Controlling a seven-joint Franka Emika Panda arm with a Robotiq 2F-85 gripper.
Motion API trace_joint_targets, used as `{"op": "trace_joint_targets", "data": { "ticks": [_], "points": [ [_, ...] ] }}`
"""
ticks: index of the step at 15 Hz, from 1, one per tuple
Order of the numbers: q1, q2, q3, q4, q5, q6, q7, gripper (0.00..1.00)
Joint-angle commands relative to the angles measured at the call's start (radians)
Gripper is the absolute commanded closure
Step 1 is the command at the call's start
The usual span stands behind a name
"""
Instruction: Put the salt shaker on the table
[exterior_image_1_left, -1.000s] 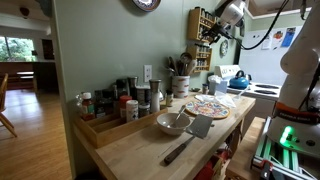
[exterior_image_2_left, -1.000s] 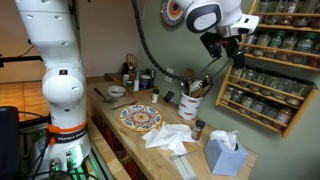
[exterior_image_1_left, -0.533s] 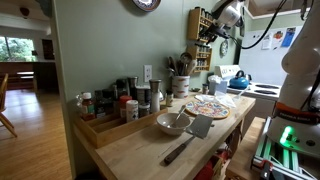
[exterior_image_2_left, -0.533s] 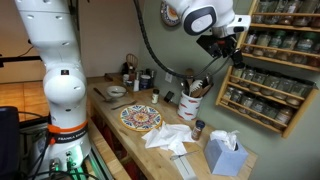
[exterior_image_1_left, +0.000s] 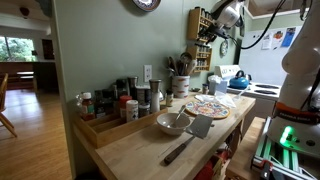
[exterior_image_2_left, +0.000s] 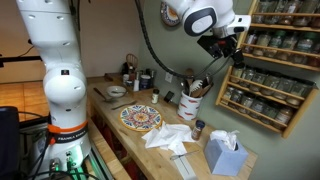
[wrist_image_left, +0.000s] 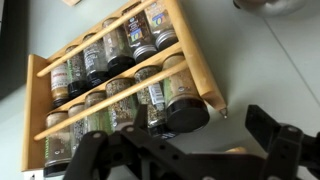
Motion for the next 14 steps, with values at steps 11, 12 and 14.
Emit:
{"op": "trace_joint_targets", "data": {
  "ticks": [11,12,14],
  "points": [
    [0.001,0.135,0.025,0.004,-0.016,0.294,0.128,0.00],
    [0.002,0.136,0.024,0.004,-0.014,0.306,0.128,0.00],
    [0.003,0.136,0.024,0.004,-0.010,0.313,0.128,0.00]
  ]
}}
